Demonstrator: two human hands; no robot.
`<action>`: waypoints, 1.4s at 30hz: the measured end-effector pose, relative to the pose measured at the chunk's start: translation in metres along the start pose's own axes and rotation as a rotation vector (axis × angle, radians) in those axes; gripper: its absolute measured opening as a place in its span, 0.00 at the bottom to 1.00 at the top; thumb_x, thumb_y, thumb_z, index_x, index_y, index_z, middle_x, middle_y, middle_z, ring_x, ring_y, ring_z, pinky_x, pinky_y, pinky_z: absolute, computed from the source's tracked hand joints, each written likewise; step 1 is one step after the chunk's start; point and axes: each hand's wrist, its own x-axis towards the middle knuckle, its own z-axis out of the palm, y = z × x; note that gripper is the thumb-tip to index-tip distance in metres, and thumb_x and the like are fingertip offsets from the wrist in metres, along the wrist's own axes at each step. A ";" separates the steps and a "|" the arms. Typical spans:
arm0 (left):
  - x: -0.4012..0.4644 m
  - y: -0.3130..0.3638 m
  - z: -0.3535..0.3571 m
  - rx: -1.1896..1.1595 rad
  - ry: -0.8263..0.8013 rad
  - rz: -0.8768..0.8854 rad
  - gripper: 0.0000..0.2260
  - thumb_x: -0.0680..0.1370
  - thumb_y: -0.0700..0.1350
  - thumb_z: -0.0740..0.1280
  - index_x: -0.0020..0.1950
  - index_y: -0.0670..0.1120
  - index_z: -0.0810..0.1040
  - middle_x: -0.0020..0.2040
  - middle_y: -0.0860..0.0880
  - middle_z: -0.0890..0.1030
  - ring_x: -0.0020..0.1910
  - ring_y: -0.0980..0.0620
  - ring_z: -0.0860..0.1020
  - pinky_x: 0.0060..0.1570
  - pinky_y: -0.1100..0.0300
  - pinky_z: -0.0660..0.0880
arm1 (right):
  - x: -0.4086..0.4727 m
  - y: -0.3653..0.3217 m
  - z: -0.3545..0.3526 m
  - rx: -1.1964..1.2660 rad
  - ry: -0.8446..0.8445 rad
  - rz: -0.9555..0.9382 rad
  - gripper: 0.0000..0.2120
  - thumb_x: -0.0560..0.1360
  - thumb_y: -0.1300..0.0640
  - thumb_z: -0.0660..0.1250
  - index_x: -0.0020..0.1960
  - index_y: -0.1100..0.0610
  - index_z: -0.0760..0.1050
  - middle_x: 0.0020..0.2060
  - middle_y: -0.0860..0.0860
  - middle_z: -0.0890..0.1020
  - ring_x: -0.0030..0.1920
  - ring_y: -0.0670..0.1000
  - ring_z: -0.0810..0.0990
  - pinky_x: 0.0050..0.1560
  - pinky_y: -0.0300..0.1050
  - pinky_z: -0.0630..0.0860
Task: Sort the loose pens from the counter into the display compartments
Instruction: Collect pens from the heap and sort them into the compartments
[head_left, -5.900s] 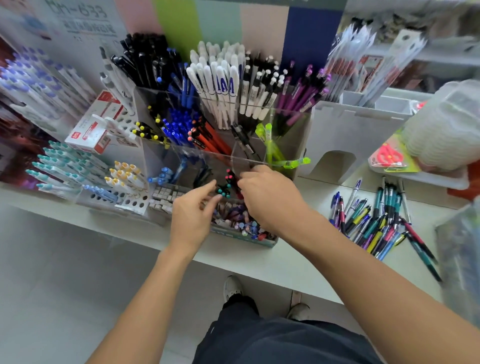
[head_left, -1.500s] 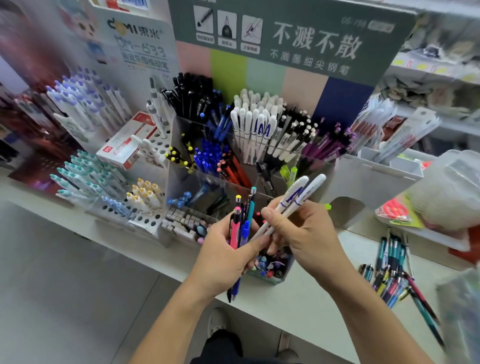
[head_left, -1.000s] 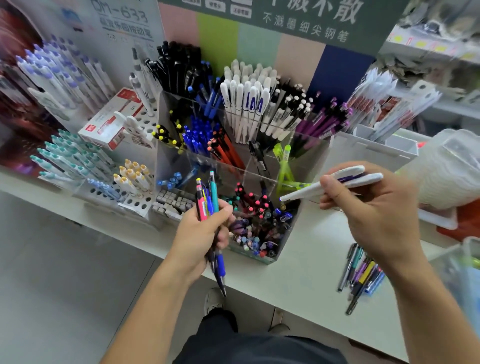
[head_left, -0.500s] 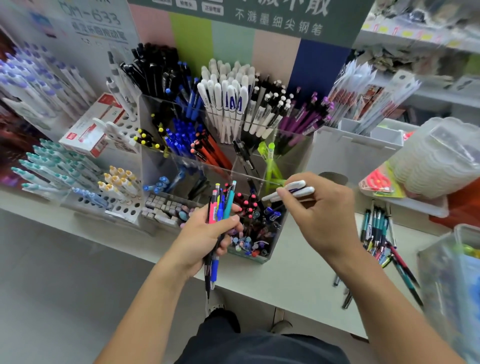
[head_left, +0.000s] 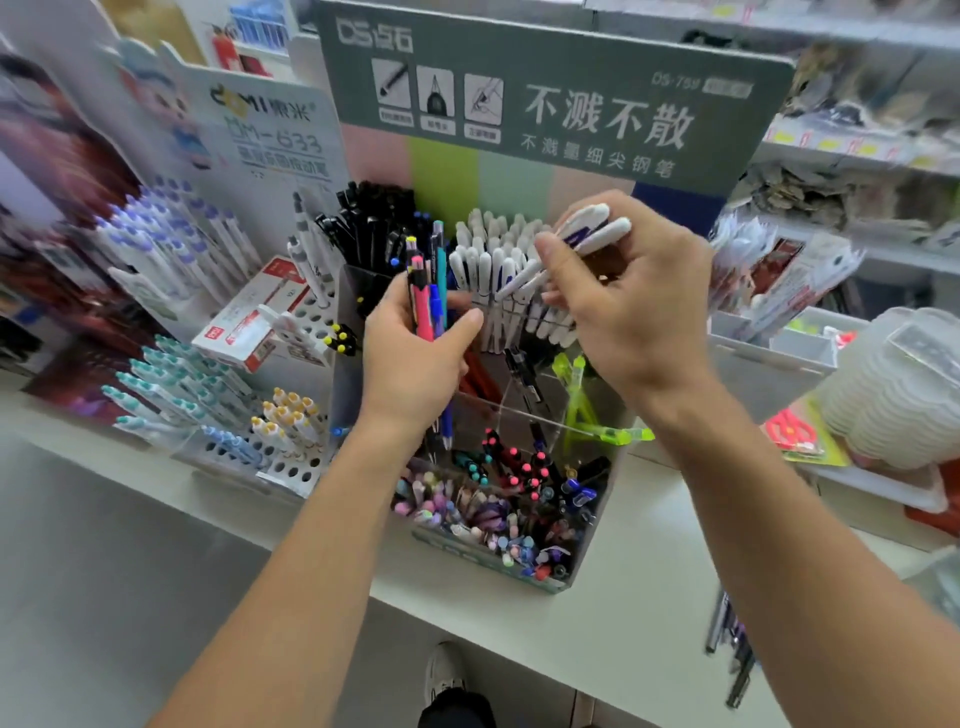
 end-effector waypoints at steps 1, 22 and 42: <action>0.010 0.001 0.004 0.022 -0.001 0.016 0.09 0.75 0.42 0.75 0.48 0.52 0.77 0.39 0.47 0.81 0.29 0.50 0.75 0.29 0.58 0.73 | 0.008 0.001 0.004 -0.016 -0.014 0.002 0.11 0.78 0.53 0.72 0.41 0.60 0.78 0.33 0.53 0.82 0.33 0.56 0.83 0.33 0.58 0.79; 0.032 -0.009 0.004 0.299 0.151 0.335 0.08 0.78 0.47 0.74 0.46 0.45 0.78 0.31 0.55 0.70 0.30 0.58 0.68 0.32 0.69 0.66 | -0.033 0.025 -0.047 0.131 0.109 0.251 0.11 0.80 0.59 0.69 0.47 0.67 0.78 0.33 0.59 0.82 0.29 0.56 0.84 0.27 0.51 0.81; -0.105 -0.085 0.001 -0.280 -0.477 -0.610 0.21 0.75 0.55 0.68 0.63 0.44 0.76 0.34 0.50 0.71 0.24 0.53 0.65 0.23 0.63 0.61 | -0.151 0.074 -0.023 -0.337 -0.163 0.259 0.04 0.78 0.57 0.71 0.47 0.57 0.82 0.39 0.49 0.83 0.40 0.47 0.77 0.42 0.36 0.72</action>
